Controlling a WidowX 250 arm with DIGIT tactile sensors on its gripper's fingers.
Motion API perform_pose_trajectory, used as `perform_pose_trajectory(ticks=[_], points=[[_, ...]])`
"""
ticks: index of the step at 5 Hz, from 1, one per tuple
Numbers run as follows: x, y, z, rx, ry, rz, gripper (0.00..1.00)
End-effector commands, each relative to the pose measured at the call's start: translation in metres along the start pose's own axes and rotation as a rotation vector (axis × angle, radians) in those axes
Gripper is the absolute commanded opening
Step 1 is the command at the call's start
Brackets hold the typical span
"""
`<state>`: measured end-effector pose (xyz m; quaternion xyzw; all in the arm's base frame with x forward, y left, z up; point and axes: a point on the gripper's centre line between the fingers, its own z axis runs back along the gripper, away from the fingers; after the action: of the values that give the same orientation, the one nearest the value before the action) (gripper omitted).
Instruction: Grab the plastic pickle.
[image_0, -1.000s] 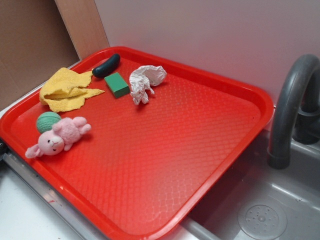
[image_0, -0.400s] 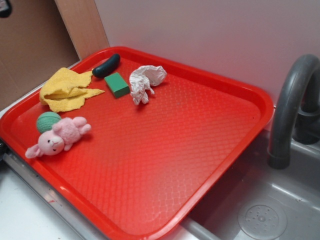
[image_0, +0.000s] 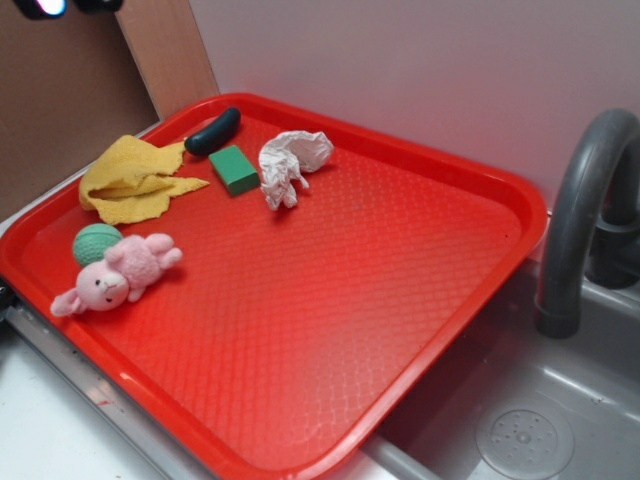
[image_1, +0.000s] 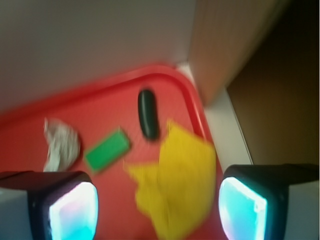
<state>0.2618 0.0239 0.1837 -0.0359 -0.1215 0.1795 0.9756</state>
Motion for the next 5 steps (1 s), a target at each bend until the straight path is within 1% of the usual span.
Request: perform_pose_trajectory(ticks=[1, 2, 3, 4, 5], points=[[0.04, -0.001, -0.06, 0.04, -0.038, 0.096, 1.0], [0.038, -0.012, -0.097, 0.063, 0.011, 0.082, 1.0], [0.032, -0.023, -0.119, 0.04, 0.047, 0.059, 1.0], [0.025, -0.036, -0.134, 0.055, 0.069, 0.025, 1.0], [0.02, -0.042, -0.153, 0.047, 0.098, -0.013, 1.0]])
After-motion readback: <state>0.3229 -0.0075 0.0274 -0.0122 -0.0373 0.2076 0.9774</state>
